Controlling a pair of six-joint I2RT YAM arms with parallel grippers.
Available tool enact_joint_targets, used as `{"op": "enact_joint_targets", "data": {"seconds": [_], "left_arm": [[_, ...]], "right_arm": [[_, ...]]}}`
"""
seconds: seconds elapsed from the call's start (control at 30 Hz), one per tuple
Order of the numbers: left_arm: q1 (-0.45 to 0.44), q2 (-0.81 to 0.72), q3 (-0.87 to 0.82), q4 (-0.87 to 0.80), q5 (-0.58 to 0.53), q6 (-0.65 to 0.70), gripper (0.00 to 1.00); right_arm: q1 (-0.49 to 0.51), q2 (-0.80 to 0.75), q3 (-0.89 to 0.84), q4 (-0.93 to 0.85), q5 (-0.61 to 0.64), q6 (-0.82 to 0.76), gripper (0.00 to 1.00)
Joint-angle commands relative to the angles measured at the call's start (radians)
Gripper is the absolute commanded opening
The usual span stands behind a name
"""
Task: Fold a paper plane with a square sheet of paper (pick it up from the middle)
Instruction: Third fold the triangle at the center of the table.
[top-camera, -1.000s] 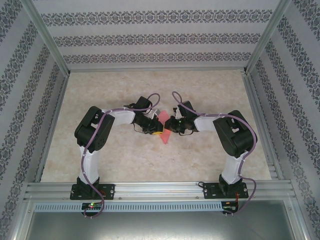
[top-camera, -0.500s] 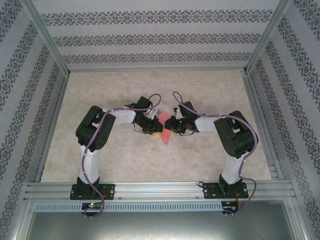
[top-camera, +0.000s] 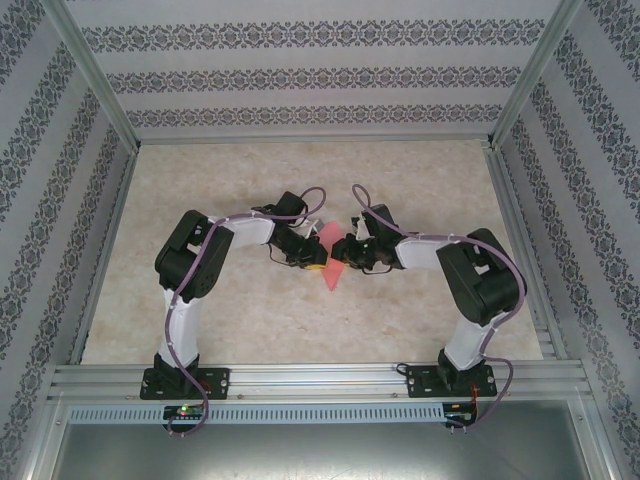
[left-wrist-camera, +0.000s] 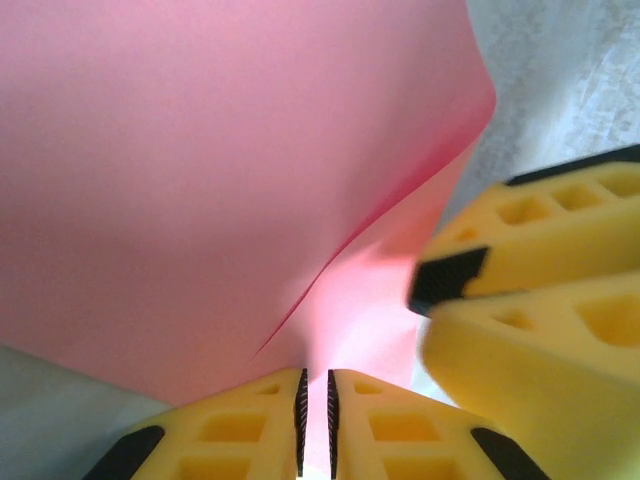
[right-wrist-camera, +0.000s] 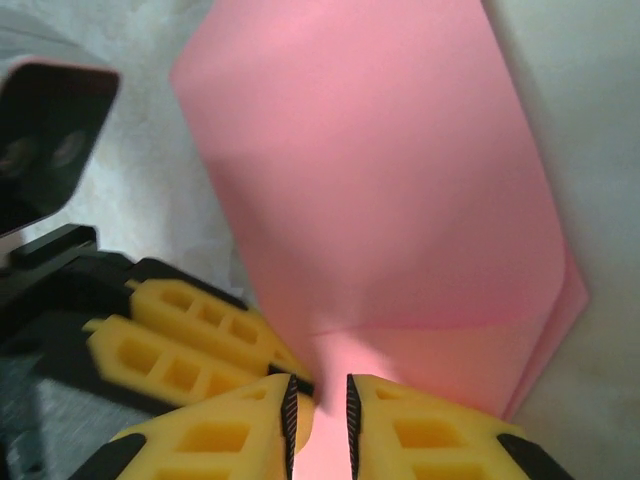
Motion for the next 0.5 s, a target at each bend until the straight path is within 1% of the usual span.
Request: {"op": "enact_joint_targets", "data": {"seconds": [0.0,0.07,0.23,0.47], "left_arm": [[-0.022,0.067,-0.003,-0.055,-0.089,0.037,0.19],[-0.025,0.067,-0.002,-0.058,-0.09,0.04,0.19],[-0.025,0.067,-0.001,-0.06,-0.087,0.042,0.19],[-0.025,0.069,0.007,-0.069,-0.089,0.047,0.19]], "right_arm": [[-0.016,-0.077,-0.038,-0.003,-0.023,0.021,0.23],[-0.015,-0.099,-0.066,0.018,-0.038,0.042,0.22],[0.01,-0.13,-0.118,0.069,-0.068,0.097,0.15],[0.066,-0.082,-0.134,0.132,-0.066,0.148,0.11]]}}
